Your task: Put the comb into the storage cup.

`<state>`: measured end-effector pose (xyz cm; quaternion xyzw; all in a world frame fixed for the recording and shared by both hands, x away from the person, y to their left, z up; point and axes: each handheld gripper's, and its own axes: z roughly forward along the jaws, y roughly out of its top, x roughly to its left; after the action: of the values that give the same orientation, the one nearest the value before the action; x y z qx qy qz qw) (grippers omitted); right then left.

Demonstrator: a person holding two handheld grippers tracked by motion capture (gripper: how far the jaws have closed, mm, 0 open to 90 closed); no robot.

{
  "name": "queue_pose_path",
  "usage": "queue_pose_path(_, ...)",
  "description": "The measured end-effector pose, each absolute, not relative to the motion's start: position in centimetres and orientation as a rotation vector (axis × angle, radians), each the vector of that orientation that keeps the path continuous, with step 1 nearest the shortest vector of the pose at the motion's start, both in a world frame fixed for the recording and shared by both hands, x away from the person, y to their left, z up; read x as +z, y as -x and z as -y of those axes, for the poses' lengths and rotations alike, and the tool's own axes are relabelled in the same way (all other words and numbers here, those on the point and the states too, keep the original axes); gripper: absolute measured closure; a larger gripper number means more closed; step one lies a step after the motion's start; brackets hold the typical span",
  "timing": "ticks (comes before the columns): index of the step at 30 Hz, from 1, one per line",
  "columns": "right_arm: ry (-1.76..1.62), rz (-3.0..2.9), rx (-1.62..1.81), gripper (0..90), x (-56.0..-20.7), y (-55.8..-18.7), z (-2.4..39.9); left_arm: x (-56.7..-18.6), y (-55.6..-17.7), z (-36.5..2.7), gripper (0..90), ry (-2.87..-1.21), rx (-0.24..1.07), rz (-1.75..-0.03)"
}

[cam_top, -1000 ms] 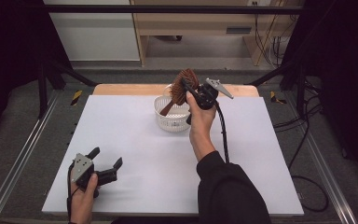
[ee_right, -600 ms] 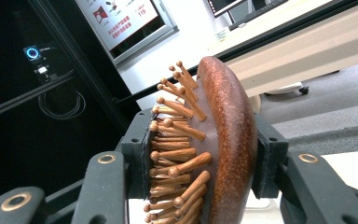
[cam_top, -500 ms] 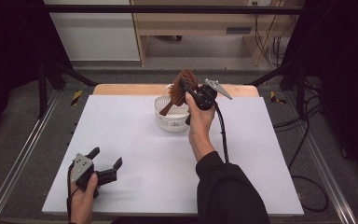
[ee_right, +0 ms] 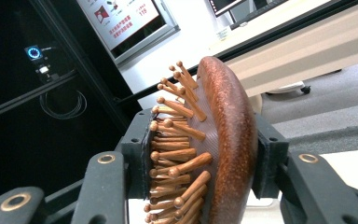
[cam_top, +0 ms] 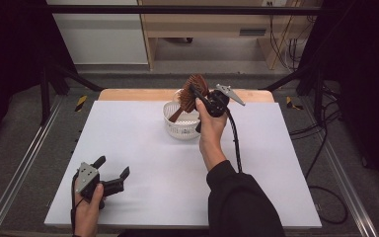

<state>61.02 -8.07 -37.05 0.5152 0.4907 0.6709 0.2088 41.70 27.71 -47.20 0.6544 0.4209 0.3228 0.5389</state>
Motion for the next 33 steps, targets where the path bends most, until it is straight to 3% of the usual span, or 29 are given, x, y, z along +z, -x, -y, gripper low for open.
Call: queue_pose_path(33,-1.450,-1.362,1.874,50.9,-37.70,-61.15,8.27,-47.22,-41.70,-27.68,2.5,-1.560,0.767,-0.999)
